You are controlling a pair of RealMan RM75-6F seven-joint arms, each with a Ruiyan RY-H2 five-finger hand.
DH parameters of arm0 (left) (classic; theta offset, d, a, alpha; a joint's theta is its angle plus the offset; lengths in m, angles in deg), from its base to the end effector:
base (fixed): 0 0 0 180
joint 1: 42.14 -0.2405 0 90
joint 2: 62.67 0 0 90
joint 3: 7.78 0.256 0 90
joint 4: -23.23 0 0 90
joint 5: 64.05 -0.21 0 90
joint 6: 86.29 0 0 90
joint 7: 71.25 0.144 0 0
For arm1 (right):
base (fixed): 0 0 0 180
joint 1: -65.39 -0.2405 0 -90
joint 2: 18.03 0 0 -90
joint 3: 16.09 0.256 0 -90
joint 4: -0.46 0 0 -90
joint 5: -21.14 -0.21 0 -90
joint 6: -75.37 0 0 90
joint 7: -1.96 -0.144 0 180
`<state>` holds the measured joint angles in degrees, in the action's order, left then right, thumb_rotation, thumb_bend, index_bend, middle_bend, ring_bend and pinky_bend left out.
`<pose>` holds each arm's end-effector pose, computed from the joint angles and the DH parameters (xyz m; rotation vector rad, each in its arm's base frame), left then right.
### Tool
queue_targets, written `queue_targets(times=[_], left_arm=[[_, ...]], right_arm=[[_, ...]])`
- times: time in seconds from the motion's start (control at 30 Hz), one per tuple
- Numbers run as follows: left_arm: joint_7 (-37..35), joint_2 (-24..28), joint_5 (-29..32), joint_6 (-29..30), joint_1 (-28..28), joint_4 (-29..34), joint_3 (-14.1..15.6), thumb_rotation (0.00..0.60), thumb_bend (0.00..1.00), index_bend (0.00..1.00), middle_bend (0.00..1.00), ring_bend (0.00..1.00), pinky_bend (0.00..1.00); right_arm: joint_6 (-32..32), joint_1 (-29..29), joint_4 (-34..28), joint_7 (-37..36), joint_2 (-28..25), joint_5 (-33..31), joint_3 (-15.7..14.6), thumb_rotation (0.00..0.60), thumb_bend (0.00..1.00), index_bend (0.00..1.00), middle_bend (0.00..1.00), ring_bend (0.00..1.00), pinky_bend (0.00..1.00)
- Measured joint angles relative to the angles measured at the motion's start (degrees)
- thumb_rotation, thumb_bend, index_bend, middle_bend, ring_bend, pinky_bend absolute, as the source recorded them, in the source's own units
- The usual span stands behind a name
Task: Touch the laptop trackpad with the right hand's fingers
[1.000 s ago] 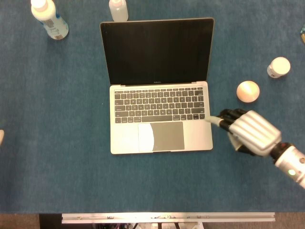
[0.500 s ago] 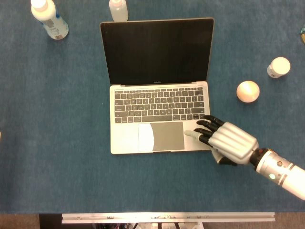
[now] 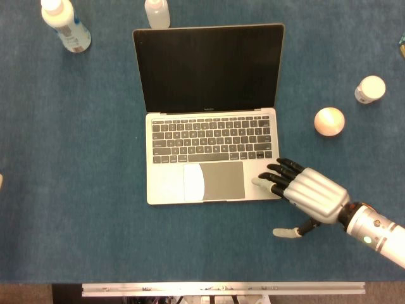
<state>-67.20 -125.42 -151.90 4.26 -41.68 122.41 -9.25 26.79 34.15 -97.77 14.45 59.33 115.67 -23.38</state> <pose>-0.2945 0.1515 0.1644 -1.3229 -0.9035 -0.9258 -0.1929 -0.1972 -0.0195 2.4189 -0.9127 0.7557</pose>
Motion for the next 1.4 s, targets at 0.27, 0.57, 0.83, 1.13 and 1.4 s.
queue_targets(times=[0.27,0.57,0.83,1.13,1.4], left_arm=[[0.0,0.0,0.0,-0.1,0.0,0.0,0.0,0.600,0.25,0.19,0.14,0.09,0.08],[-0.1,0.0,0.0,-0.2,-0.1,-0.3,0.0,0.600,0.25,0.19,0.14,0.09,0.08],[-0.1,0.0,0.0,-0.4,0.0,-0.4,0.0,0.600,0.25,0.19,0.14,0.09,0.08],[0.0,-0.1,0.1,-0.5,0.0,-0.4,0.0,0.600,0.25,0.19,0.14,0.09,0.08],[0.2,-0.2,0.1,-0.6,0.1,-0.3,-0.1,0.600,0.25,0.19,0.14,0.09,0.08]], right_arm=[[-0.5,0.5,1.6,0.2,1.1,-0.2,-1.1,0.238,0.20,0.01,0.12,0.02,0.02],[0.0,0.5,3.4,0.7,2.6,-0.8,-1.8,0.238,0.20,0.01,0.12,0.02,0.02],[0.5,0.7,4.2,1.3,3.4,-2.0,-2.1,0.237,0.20,0.01,0.12,0.02,0.02],[0.4,0.7,4.7,1.2,3.9,-2.4,-2.4,0.238,0.20,0.01,0.12,0.01,0.02],[-1.3,0.8,4.8,0.4,4.0,-1.3,-2.4,0.239,0.20,0.01,0.12,0.01,0.02]])
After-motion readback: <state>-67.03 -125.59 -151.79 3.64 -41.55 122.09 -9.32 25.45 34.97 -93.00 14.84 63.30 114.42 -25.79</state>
